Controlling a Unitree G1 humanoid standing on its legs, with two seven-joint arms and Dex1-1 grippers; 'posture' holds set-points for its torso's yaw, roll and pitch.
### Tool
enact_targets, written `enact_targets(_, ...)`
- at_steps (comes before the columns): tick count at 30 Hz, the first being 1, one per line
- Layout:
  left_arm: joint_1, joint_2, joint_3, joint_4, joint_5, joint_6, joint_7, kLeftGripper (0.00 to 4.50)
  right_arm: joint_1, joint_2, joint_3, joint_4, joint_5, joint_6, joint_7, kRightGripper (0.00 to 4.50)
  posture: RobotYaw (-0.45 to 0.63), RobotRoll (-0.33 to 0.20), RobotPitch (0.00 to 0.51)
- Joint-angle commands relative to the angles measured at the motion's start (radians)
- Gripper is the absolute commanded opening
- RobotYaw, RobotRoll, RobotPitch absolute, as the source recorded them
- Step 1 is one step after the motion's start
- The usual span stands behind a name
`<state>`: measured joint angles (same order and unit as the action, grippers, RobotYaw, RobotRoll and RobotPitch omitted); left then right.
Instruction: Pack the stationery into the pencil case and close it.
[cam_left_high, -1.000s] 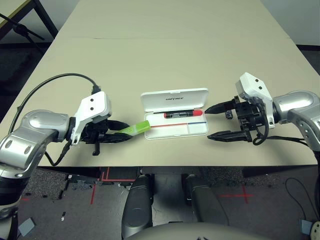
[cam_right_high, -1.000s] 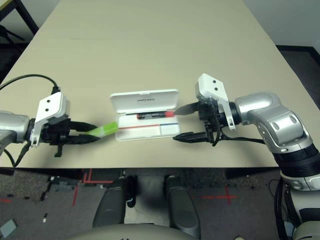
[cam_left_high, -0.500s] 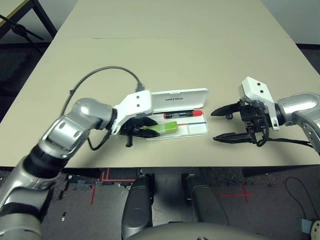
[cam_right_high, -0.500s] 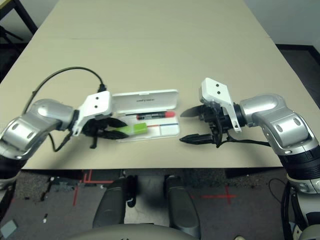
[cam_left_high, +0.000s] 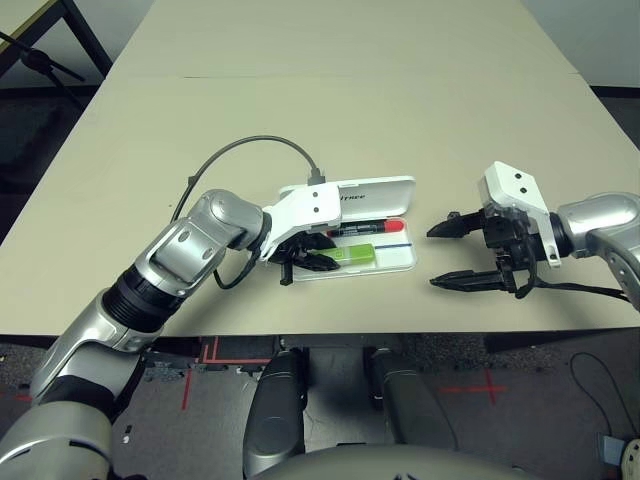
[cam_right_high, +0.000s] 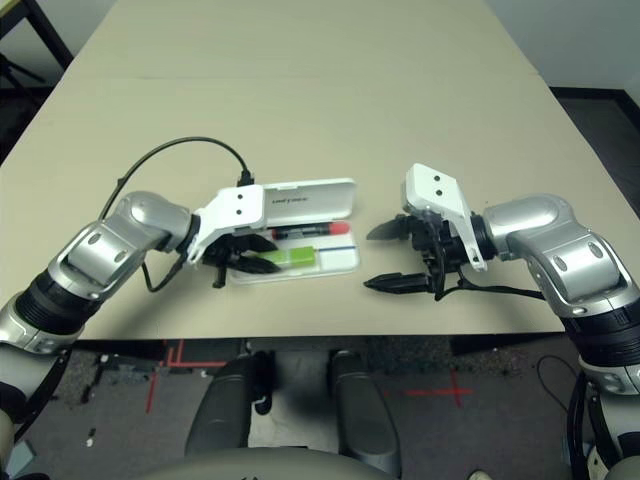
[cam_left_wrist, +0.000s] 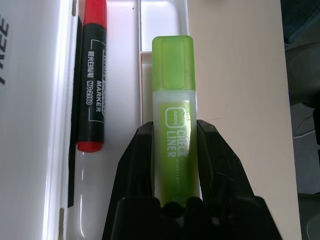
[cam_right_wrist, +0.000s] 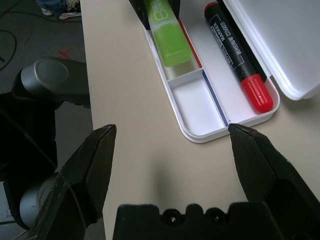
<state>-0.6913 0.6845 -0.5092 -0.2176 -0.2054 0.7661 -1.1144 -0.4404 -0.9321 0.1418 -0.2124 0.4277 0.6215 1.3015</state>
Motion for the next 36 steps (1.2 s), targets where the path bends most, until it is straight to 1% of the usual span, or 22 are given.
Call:
enact_targets(1, -0.010, 0.000, -0.019, 0.000, 0.013, 0.014, -0.017, 1.08, 0.012, -0.011, -0.011, -0.016, -0.003, -0.008, -0.005, 4.50, -0.03, 0.000, 0.207)
enact_targets(5, -0.018, 0.011, -0.012, -0.007, 0.011, 0.018, -0.029, 2.46, 0.007, -0.009, -0.006, -0.012, -0.004, -0.009, -0.005, 4.50, -0.02, 0.000, 0.208)
enact_targets(8, -0.022, 0.023, 0.014, -0.016, 0.001, 0.016, -0.037, 3.59, 0.002, -0.008, -0.004, -0.009, -0.002, -0.006, -0.003, 4.50, -0.02, 0.000, 0.208)
enact_targets(9, -0.021, 0.028, 0.026, -0.021, -0.006, 0.012, -0.041, 4.04, -0.001, -0.009, -0.005, -0.007, -0.001, -0.003, -0.002, 4.50, -0.02, 0.000, 0.208)
enact_targets(10, -0.018, 0.034, 0.037, -0.026, -0.013, 0.007, -0.047, 4.37, -0.003, -0.010, -0.006, -0.006, 0.000, -0.001, -0.002, 4.50, -0.02, 0.000, 0.208)
enact_targets(11, -0.010, 0.043, 0.054, -0.033, -0.027, -0.008, -0.060, 4.46, -0.005, -0.013, -0.008, -0.004, 0.002, 0.005, -0.002, 4.50, -0.02, 0.000, 0.208)
enact_targets(14, 0.024, 0.069, 0.120, -0.059, -0.080, -0.011, -0.084, 4.46, -0.006, -0.033, -0.018, -0.010, -0.003, 0.032, -0.016, 4.50, -0.02, 0.000, 0.203)
enact_targets(18, 0.074, 0.123, 0.218, -0.096, -0.140, -0.003, -0.103, 4.46, 0.003, -0.074, -0.036, -0.031, -0.011, 0.083, -0.057, 4.50, -0.02, 0.000, 0.200)
enact_targets(21, 0.104, 0.172, 0.276, -0.114, -0.165, -0.008, -0.116, 4.46, 0.018, -0.114, -0.047, -0.046, -0.033, 0.137, -0.112, 4.50, -0.02, 0.000, 0.199)
enact_targets(24, 0.130, 0.205, 0.318, -0.139, -0.187, -0.005, -0.113, 4.46, 0.020, -0.137, -0.061, -0.057, -0.035, 0.234, -0.169, 4.50, -0.01, 0.000, 0.190)
enact_targets(26, 0.152, 0.224, 0.345, -0.159, -0.196, -0.010, -0.108, 4.46, 0.017, -0.142, -0.087, -0.068, -0.016, 0.312, -0.207, 4.50, -0.01, 0.000, 0.190)
enact_targets(30, 0.183, 0.235, 0.374, -0.183, -0.203, -0.015, -0.087, 4.46, 0.035, -0.133, -0.156, -0.085, 0.020, 0.424, -0.275, 4.50, 0.00, 0.000, 0.183)
enact_targets(32, 0.186, 0.233, 0.373, -0.182, -0.201, -0.021, -0.076, 4.46, 0.041, -0.118, -0.179, -0.096, 0.017, 0.471, -0.330, 4.50, 0.00, 0.000, 0.181)
enact_targets(35, 0.187, 0.229, 0.365, -0.174, -0.193, -0.033, -0.069, 4.46, -0.009, -0.021, -0.192, -0.073, -0.054, 0.533, -0.524, 4.50, -0.01, 0.000, 0.180)
enact_targets(36, 0.185, 0.227, 0.362, -0.173, -0.194, -0.035, -0.067, 4.46, -0.048, 0.043, -0.208, -0.048, -0.082, 0.573, -0.611, 4.50, -0.02, 0.000, 0.183)
